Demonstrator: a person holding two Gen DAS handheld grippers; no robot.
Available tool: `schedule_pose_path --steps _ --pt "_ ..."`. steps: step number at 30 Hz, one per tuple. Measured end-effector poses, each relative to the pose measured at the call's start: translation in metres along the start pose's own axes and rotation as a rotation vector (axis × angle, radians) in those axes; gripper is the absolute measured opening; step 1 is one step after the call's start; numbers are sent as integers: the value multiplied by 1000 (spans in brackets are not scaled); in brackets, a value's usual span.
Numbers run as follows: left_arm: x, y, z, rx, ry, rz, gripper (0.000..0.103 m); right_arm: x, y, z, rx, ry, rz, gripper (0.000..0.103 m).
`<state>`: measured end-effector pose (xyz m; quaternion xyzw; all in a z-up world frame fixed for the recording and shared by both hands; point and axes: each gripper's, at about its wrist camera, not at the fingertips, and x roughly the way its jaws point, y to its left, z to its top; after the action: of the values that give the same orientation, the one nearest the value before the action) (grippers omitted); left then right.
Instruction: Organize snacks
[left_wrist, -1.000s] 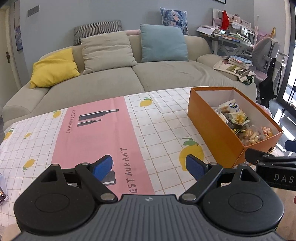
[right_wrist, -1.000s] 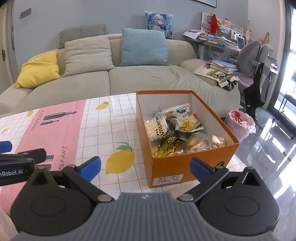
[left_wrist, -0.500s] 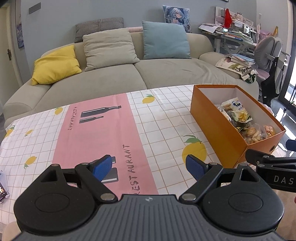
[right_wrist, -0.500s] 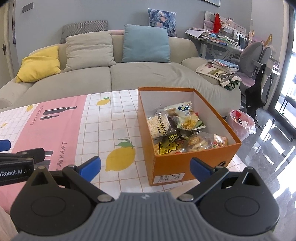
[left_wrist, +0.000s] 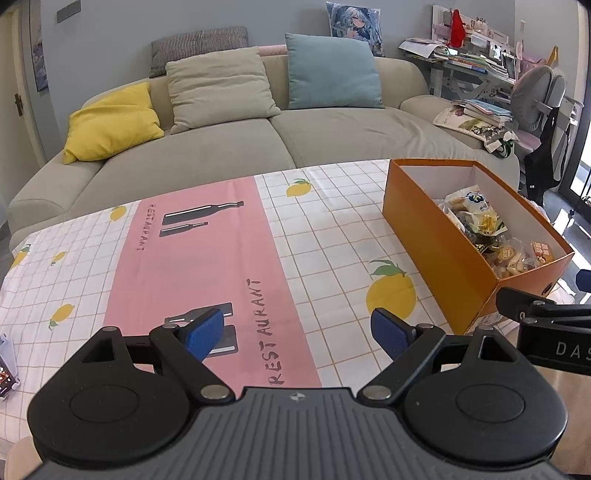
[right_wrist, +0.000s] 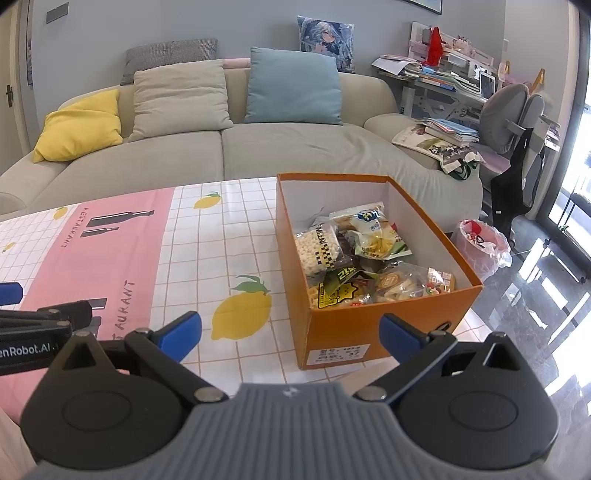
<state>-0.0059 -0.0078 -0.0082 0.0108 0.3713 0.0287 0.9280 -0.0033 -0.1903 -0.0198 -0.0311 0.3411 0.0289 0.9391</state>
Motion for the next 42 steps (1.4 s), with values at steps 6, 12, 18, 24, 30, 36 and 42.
schedule_pose_path --steps 6,12,18,24,30,36,42 --pt "0 0 0 3 9 4 103 2 0 -1 6 9 -5 100" --pt "0 0 0 2 9 6 103 2 1 -1 8 12 -4 100" --pt "0 0 0 2 10 5 103 1 2 -1 7 15 -1 100" --pt "0 1 -1 -2 8 8 103 0 3 -1 6 16 0 100" --pt "-2 0 -2 2 10 1 103 0 3 -2 11 25 -1 100" --pt "-3 -2 -2 5 10 1 103 -1 3 -2 15 26 -2 100" --pt "-4 -1 -1 0 8 6 103 0 4 -1 14 31 -2 100"
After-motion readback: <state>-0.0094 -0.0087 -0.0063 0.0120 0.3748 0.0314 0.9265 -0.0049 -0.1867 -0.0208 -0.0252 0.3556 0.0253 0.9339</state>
